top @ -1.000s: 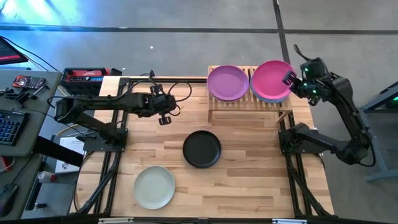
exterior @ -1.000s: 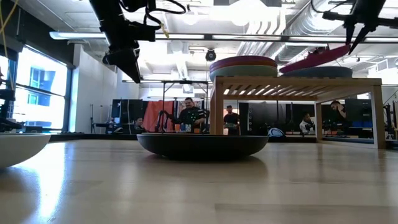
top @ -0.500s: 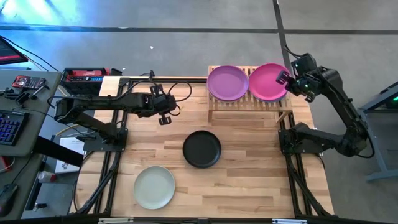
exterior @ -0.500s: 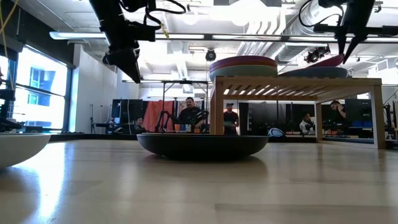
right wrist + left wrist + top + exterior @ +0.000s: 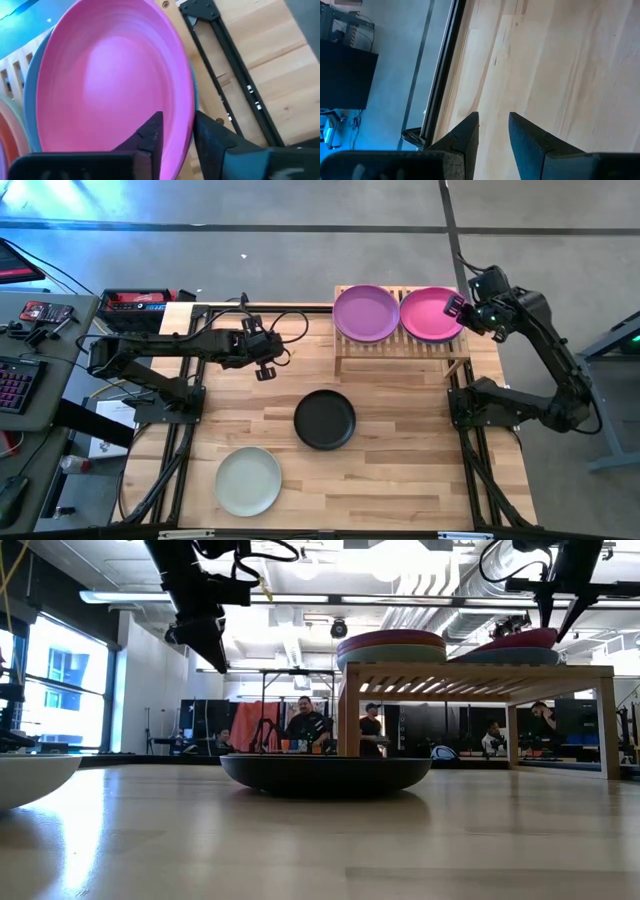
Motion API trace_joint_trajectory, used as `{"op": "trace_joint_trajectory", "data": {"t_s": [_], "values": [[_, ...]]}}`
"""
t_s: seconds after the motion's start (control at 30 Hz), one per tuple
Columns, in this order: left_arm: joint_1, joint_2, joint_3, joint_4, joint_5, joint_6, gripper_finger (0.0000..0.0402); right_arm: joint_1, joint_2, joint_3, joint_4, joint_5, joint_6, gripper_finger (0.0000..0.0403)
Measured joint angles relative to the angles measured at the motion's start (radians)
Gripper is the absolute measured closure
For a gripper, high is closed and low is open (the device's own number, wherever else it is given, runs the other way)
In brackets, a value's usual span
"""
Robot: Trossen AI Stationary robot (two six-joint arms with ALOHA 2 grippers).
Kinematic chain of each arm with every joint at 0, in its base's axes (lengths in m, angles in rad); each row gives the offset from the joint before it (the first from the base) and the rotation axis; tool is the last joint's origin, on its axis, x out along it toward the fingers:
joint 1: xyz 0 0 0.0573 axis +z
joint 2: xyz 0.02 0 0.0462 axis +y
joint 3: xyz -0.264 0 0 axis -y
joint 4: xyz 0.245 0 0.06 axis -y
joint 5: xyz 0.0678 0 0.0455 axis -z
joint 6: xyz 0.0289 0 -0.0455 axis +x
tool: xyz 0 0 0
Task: Place and stack plates onto a shelf
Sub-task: Stack the bottom left white plate on the pink plate
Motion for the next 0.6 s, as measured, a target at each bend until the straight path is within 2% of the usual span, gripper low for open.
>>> {"op": "trace_joint_trajectory", "data": {"t_s": [0.27,0.43,0.6], "values": [[0.000,0.000,0.000,0.001,0.000,0.000,0.0305,0.000,-0.054,0.000,0.001,-0.044,-0.026,0.0290],[0.000,0.000,0.000,0.030,0.003,0.000,0.0305,0.000,-0.114,0.000,0.052,-0.051,-0.026,0.0289],[0.000,0.000,0.000,0.072,0.054,-0.001,0.0305,0.005,-0.126,0.000,0.105,-0.125,-0.043,0.0289]]}}
